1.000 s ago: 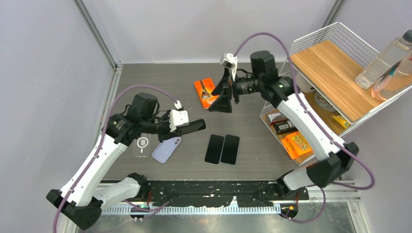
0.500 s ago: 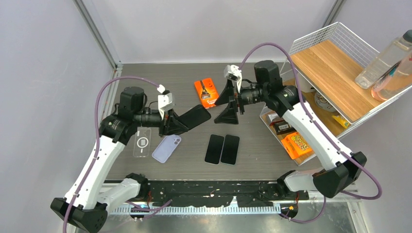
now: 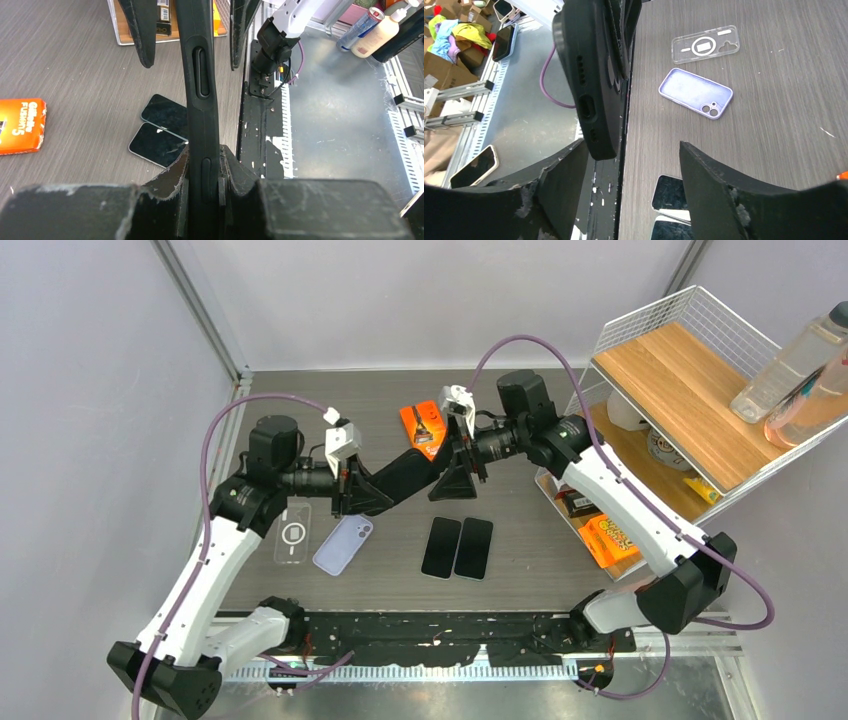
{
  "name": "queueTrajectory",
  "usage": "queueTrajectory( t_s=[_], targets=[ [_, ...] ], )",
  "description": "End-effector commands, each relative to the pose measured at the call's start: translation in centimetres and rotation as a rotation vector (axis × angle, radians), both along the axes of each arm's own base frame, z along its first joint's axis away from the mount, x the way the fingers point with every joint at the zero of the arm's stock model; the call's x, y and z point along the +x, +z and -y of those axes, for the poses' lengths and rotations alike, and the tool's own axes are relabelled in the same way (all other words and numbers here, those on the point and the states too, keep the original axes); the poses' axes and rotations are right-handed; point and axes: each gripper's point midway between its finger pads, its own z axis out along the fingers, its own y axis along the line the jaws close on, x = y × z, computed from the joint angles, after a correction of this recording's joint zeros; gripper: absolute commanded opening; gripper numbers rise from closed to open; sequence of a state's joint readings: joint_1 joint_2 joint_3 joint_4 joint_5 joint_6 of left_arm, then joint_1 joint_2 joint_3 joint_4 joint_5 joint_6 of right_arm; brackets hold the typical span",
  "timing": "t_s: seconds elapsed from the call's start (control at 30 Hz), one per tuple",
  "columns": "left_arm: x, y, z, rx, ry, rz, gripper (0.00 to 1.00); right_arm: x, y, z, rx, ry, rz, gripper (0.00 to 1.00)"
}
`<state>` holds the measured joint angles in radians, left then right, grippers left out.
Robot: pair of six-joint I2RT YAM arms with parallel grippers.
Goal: Take the phone out of the phone case
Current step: Remove the phone case from the phone.
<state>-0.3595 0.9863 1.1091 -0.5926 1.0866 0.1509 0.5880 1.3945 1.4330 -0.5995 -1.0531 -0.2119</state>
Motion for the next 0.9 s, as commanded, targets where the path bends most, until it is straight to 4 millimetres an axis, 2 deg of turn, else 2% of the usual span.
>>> queueTrajectory(
  t_s=[0.0,0.13,0.2,0.33,0.4,0.43,0.5,0.57,0.77,0.87],
  targets=[
    [-0.2,1.8,0.4,-0.060,-0.045,0.064,0.00,-0.1,1.9,-0.7,0.042,0.040,0.055,0.70],
    [-0.3,1.7,0.4,-0.062,-0.052,0.056,0.00,-0.2,2.0,-1.0,0.038,0.051,0.063,0.67],
    [-0.4,1.5,0.4,-0.061,-0.052,0.052,0.00,-0.4,2.0,-1.1,0.037,0.063,0.070,0.62],
    [-0.6,1.5,0.5,-0.066,-0.065,0.046,0.00,-1.1,1.9,-1.5,0.028,0.105,0.097,0.42],
    [-0.7,1.5,0.5,-0.069,-0.074,0.043,0.00,-1.5,1.9,-1.5,0.021,0.137,0.148,0.30],
    [-0.9,1.6,0.5,-0.073,-0.083,0.045,0.00,-2.0,1.4,-1.3,0.000,0.150,0.144,0.21],
    [-1.4,1.9,0.5,-0.085,-0.115,0.060,0.00,-2.5,0.8,-1.0,-0.023,0.186,0.206,0.09],
    [-2.3,2.1,0.5,-0.104,-0.166,0.067,0.00,-3.0,0.4,-0.6,-0.035,0.230,0.263,0.06],
    [-5.2,2.0,0.0,-0.136,-0.305,0.100,0.00,-4.8,0.2,0.7,-0.019,0.396,0.444,0.05],
    [-6.7,1.6,-0.3,-0.126,-0.354,0.143,0.00,-4.9,-0.1,1.1,-0.044,0.429,0.511,0.05]
  ],
)
